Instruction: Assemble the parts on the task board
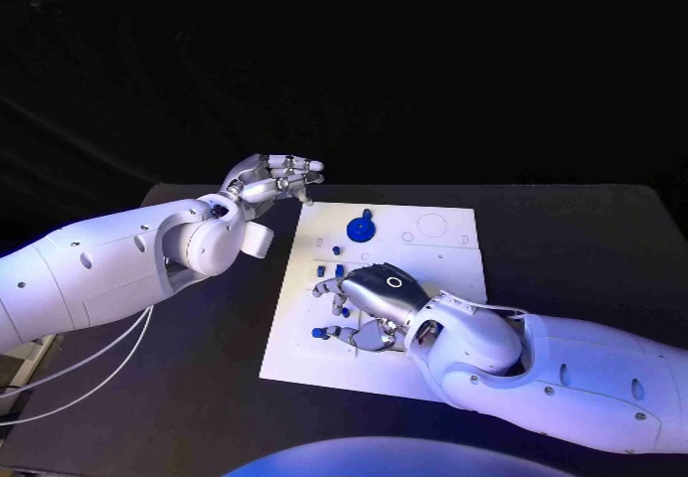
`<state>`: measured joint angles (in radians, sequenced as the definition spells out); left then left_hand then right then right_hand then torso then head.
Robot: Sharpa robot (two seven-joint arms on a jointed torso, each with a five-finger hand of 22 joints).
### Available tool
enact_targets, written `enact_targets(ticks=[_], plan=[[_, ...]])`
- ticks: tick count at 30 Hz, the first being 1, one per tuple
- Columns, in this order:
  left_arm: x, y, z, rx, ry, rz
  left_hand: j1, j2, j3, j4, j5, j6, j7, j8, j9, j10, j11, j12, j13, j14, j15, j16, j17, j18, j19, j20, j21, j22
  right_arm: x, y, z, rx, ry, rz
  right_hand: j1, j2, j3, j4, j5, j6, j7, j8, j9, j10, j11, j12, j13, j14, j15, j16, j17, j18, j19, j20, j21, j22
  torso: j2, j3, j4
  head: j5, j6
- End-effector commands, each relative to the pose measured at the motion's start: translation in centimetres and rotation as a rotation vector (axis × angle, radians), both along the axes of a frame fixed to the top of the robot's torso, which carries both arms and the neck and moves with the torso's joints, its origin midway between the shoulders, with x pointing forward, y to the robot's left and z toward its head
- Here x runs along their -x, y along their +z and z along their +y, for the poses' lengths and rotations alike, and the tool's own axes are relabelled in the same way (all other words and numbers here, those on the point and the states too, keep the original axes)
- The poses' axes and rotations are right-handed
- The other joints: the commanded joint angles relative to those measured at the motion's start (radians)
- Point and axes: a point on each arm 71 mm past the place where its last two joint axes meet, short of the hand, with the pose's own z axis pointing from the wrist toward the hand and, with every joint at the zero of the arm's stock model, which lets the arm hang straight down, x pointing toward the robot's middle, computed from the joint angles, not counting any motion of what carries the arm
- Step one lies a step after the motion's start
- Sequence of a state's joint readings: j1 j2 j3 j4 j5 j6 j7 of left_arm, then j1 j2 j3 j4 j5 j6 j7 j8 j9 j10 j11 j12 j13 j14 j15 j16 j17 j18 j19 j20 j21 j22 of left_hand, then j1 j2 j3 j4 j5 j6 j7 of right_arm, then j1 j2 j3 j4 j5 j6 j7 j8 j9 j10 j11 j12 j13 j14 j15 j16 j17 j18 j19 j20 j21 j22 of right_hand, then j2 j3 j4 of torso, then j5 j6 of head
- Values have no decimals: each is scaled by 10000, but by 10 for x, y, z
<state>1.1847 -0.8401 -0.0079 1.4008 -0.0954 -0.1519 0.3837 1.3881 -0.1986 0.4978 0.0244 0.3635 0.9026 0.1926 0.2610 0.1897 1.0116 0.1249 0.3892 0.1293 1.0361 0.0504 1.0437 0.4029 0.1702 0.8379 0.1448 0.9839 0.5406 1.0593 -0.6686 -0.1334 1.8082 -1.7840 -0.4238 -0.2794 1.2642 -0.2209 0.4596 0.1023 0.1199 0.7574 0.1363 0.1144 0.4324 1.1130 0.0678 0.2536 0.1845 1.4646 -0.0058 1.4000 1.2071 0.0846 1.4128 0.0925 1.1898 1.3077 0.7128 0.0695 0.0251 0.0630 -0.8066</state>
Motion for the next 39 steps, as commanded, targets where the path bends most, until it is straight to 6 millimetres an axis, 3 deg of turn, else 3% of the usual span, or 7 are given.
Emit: enact_targets(ticks=[1, 3, 9, 11, 19, 25, 39], plan=[[0, 1, -2, 57, -171, -39, 5, 92, -35, -46, 17, -73, 23, -53, -11, -63, 9, 34, 13, -70, 14, -39, -14, 136, -53, 32, -36, -12, -5, 15, -16, -1454, -351, 39, 373, 183, 185, -39, 108, 871, 136, 453, 169, 255, 49, 197, 115, 333, -19, -31, -16, -26, 56, -10, 63, 519, -5, -10, -8, -117, 77], [0, 1, -1, 55, -172, -36, 5, 92, -35, -46, 17, -73, 23, -53, -11, -63, 9, 34, 13, -70, 14, -39, -14, 136, -53, 32, -36, -12, -13, 20, -32, -1671, -861, 595, 480, 257, 357, -48, 104, 1355, 263, 657, 218, 437, 123, 371, 235, 339, 41, -16, -5, -37, 77, 43, 93, 551, -19, -26, -20, -229, 122], [1, 0, 0, 40, -180, -3, 4, 94, -36, -48, 17, -72, 23, -53, -11, -66, 10, 35, 13, -70, 15, -39, -14, 136, -52, 33, -37, -12, -32, 21, -97, -1851, -2992, 2996, 213, 215, 188, 134, 258, 2030, -33, 1168, 472, 1083, -195, 1924, 1502, 435, -199, 181, 278, -129, 314, -112, 595, 884, -75, -96, -111, -645, 221], [1, 0, 1, 37, -178, 2, 4, 94, -36, -48, 17, -72, 23, -53, -11, -66, 10, 35, 13, -70, 15, -39, -14, 136, -52, 33, -37, -12, -33, 19, -117, -1792, -3590, 3550, -300, 132, -253, 514, 809, 2007, -128, 1408, 761, 901, -340, 3099, 2610, 497, -323, 322, 477, -204, 474, -193, 958, 1114, -86, -105, -144, -781, 251], [4, 0, 4, 35, -190, 16, -5, 93, -41, -44, 16, -70, 24, -51, -11, -66, 11, 36, 14, -72, 17, -40, -14, 135, -53, 34, -39, -13, -19, 14, -174, -1253, -5178, 4708, -690, 203, -1084, 1402, 855, 1577, -185, 1957, 1639, 565, -312, 6096, 5958, 545, -304, 517, 705, -322, 683, -241, 1499, 1496, -124, -108, -281, -1071, 224], [5, 0, 3, 47, -224, 23, -5, 93, -41, -44, 16, -70, 24, -51, -11, -66, 11, 36, 14, -72, 17, -40, -14, 135, -53, 34, -39, -13, -8, 8, -191, -157, -5563, 4523, -880, 80, -1636, 1851, 1115, 1497, -225, 2165, 1936, 585, -333, 6714, 6760, 572, -319, 621, 862, -367, 767, -251, 1703, 1633, -129, -139, -313, -1130, 207], [7, 0, 5, 39, -204, 22, -5, 93, -41, -44, 16, -70, 24, -51, -11, -66, 11, 36, 14, -72, 17, -40, -14, 135, -53, 34, -39, -13, 5, -2, -185, 849, -5371, 3946, -1218, 192, -2148, 1899, 1069, 1551, -285, 2341, 2123, 718, -377, 7017, 7198, 595, -353, 701, 995, -394, 820, -277, 1825, 1716, -108, -141, -291, -1114, 179]])
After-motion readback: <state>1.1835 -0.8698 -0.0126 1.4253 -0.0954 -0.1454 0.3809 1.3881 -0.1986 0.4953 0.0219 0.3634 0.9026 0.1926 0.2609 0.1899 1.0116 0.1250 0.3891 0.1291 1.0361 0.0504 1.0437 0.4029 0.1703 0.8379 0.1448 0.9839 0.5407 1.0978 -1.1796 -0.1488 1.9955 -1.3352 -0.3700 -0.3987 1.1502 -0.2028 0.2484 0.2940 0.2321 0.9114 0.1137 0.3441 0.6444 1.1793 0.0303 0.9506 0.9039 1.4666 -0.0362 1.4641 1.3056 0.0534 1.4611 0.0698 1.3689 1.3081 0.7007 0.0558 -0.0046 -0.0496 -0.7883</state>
